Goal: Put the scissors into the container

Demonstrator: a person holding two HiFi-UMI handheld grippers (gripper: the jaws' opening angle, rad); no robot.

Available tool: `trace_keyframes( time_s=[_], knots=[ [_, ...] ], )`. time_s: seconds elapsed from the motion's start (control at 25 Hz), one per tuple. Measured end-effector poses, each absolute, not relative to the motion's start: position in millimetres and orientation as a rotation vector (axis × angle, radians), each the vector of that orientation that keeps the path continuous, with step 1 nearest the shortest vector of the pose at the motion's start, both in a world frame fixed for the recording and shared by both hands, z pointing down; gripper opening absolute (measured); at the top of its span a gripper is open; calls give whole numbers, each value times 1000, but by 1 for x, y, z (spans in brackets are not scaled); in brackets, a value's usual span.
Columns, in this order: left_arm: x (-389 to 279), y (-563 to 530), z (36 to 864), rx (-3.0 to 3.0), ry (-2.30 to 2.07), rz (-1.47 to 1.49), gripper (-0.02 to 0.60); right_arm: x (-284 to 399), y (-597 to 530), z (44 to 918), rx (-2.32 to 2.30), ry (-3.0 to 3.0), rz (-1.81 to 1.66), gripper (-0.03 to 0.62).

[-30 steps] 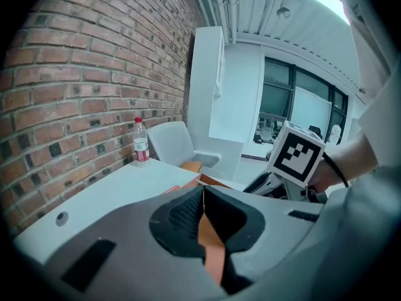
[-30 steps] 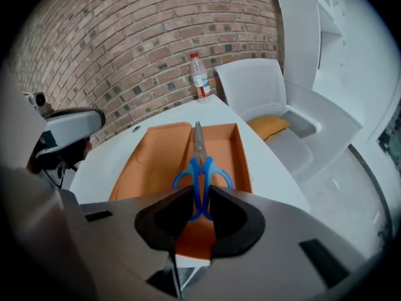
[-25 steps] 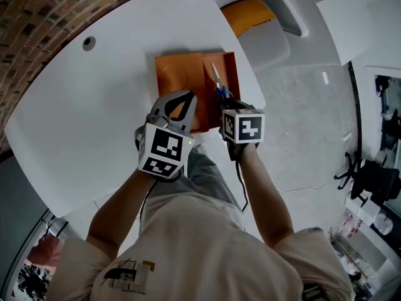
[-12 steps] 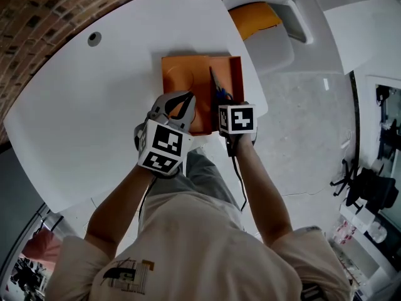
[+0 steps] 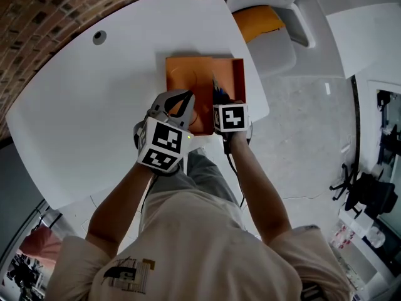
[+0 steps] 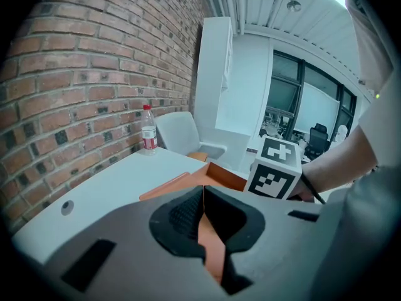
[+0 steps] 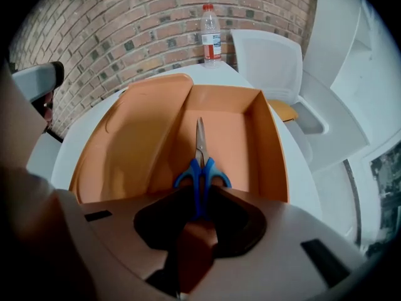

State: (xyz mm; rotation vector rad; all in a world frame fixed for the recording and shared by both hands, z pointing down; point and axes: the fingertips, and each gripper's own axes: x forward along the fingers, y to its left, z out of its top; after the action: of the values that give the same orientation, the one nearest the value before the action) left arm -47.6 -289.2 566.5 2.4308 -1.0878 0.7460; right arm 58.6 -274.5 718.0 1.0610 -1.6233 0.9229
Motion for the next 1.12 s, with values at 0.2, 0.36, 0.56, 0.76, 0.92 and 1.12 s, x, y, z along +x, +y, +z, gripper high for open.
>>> trace_keyframes(
  time_s=[0.2, 0.36, 0.56, 0.76, 0.92, 1.12],
  knots=[
    [-55, -292, 558, 2428, -1126, 759, 11, 55, -276, 705, 1062, -1672, 936, 135],
    [-57, -294, 538, 2431, -1171, 760, 11, 54, -278, 682, 1077, -1733, 933, 126],
    [-54, -297, 509, 2467, -1215, 734, 11, 60, -293, 623, 1139, -1848, 834, 101],
    [-52, -299, 473, 2510, -1252, 691, 11, 61, -307, 556, 1212, -1980, 694, 69],
    [-52, -301, 437, 2560, -1313, 672, 11, 62, -312, 505, 1283, -2066, 620, 48],
    [-51, -297, 388, 2615, -1353, 588, 11, 69, -312, 432, 1406, -2178, 506, 28]
  ],
)
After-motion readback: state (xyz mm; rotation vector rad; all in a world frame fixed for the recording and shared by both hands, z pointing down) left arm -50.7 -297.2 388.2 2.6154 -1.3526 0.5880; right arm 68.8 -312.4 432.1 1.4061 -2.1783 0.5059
